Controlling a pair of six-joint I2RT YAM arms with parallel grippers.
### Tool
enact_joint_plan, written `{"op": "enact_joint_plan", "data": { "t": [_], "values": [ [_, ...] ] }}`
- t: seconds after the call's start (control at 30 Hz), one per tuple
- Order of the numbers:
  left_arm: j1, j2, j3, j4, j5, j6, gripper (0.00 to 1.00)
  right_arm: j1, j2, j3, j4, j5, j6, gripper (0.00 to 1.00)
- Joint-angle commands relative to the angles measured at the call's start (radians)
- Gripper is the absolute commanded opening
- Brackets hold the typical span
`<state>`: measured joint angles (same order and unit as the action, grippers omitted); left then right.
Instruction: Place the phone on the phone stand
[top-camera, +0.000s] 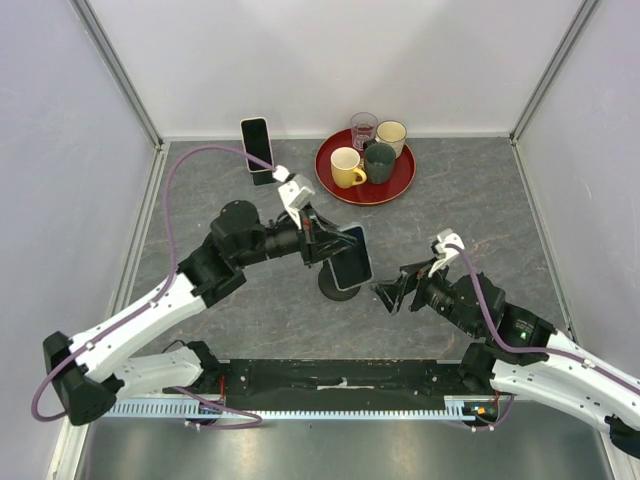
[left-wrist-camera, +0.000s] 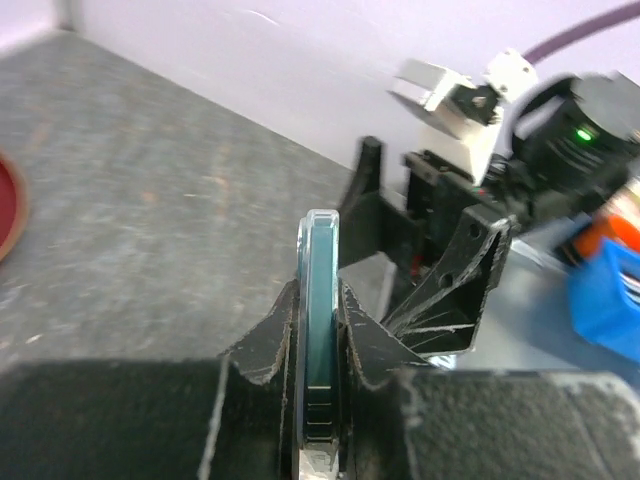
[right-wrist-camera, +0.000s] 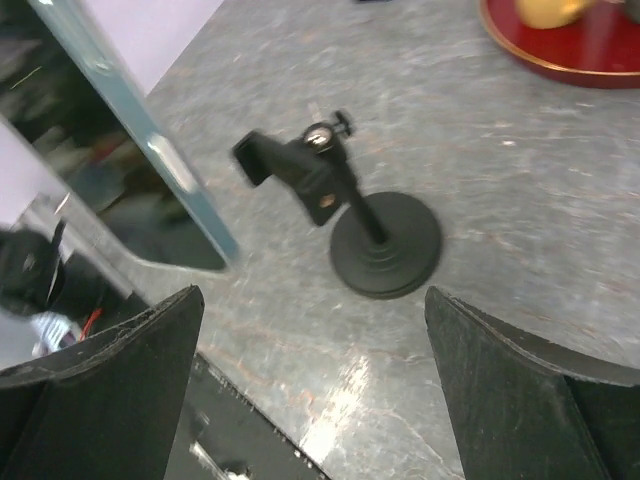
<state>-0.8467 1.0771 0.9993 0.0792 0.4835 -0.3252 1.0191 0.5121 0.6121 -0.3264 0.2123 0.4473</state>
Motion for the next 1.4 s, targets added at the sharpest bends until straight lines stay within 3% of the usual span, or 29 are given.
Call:
{"op": "enact_joint_plan", "data": {
  "t": [0.0, 0.23, 0.43, 0.53, 0.77, 1.0, 1.1, 1.13, 1.2, 1.37],
  "values": [
    [0.000, -0.127, -0.016, -0.022, -0.398, 0.066, 0.02, 0.001, -0.038, -0.032, 0.022, 0.266, 0.131, 0.98],
    [0.001, -0.270, -0.022, -0.160, -0.690, 0.078, 0.02, 0.003, 0.118, -0.046, 0.239, 0.119, 0.088, 0.98],
    [0.003, -0.345, -0.048, -0.151, -0.801, 0.089, 0.02, 0.003, 0.375, 0.029, 0.342, 0.136, 0.068, 0.82],
    [0.003, -0.330, -0.038, -0.125, -0.795, 0.095, 0.02, 0.003, 0.471, 0.072, 0.342, 0.162, 0.048, 0.73],
    [0.003, -0.238, 0.018, -0.084, -0.747, 0.109, 0.02, 0.007, 0.531, 0.087, 0.386, 0.179, 0.013, 0.48],
    [0.006, -0.206, -0.031, 0.002, -0.565, 0.205, 0.02, 0.007, 0.525, 0.089, 0.329, 0.208, -0.059, 0.33],
    [0.014, -0.221, -0.076, 0.034, -0.505, 0.218, 0.02, 0.007, 0.522, 0.097, 0.296, 0.208, -0.122, 0.17],
    [0.017, -0.230, -0.088, 0.036, -0.494, 0.216, 0.02, 0.006, 0.528, 0.101, 0.291, 0.207, -0.137, 0.07],
    [0.020, -0.239, -0.094, 0.036, -0.467, 0.222, 0.02, -0.002, 0.532, 0.121, 0.273, 0.164, -0.172, 0.00],
    [0.031, -0.275, -0.116, 0.050, -0.425, 0.219, 0.02, -0.030, 0.543, 0.167, 0.222, 0.062, -0.295, 0.00]
  ]
}}
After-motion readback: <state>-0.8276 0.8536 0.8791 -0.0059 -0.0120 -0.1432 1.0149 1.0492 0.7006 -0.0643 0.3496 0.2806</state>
